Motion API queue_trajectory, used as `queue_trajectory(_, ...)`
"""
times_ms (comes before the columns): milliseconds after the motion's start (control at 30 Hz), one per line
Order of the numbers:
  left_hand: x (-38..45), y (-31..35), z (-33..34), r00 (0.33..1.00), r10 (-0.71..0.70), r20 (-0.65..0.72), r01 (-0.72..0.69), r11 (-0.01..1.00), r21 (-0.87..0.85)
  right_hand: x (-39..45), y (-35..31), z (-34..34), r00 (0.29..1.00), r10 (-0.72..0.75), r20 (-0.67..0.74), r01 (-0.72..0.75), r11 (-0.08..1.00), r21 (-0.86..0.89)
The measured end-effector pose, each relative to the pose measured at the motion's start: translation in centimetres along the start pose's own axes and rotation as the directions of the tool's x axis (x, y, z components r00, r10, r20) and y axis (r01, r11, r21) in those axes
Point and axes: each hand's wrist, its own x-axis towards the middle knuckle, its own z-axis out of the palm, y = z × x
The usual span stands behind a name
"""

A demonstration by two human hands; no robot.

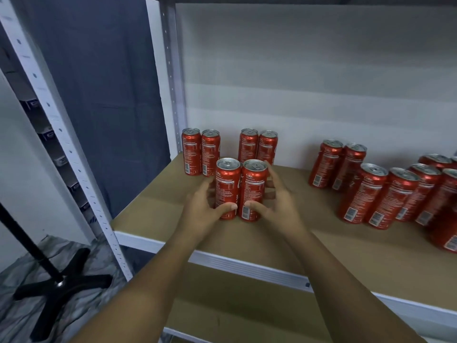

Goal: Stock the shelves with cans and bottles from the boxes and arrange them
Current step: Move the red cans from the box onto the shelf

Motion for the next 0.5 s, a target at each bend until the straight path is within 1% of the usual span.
queue_trajectory(167, 3.6, -1.4, 0.2, 0.999, -0.006, -0.045, 0.006, 1.0, 0.004, 4.0, 1.4, 2.0, 1.0, 0.003, -0.014, -0.003, 0.999, 0.045)
queue_trajectory(300, 5.8, -2.5, -0.3, 0.999, -0.02, -0.051, 0.02, 1.0, 0.003, 7.0, 2.2, 3.7, 0.999, 0.002, -0.038, -0.002, 1.0, 0.013)
queue_trajectory(367, 6.8, -2.9, -0.5, 0.998, -0.032, -0.056, 0.032, 0.999, -0.001, 7.8, 2.4, 4.4, 0.999, 0.001, -0.053, -0.001, 1.0, 0.005)
queue_trajectory(500, 8.4, -3.1, -0.8, 0.995, -0.072, -0.067, 0.074, 0.997, 0.03, 8.9, 2.7, 5.5, 0.997, -0.011, -0.078, 0.014, 0.999, 0.046)
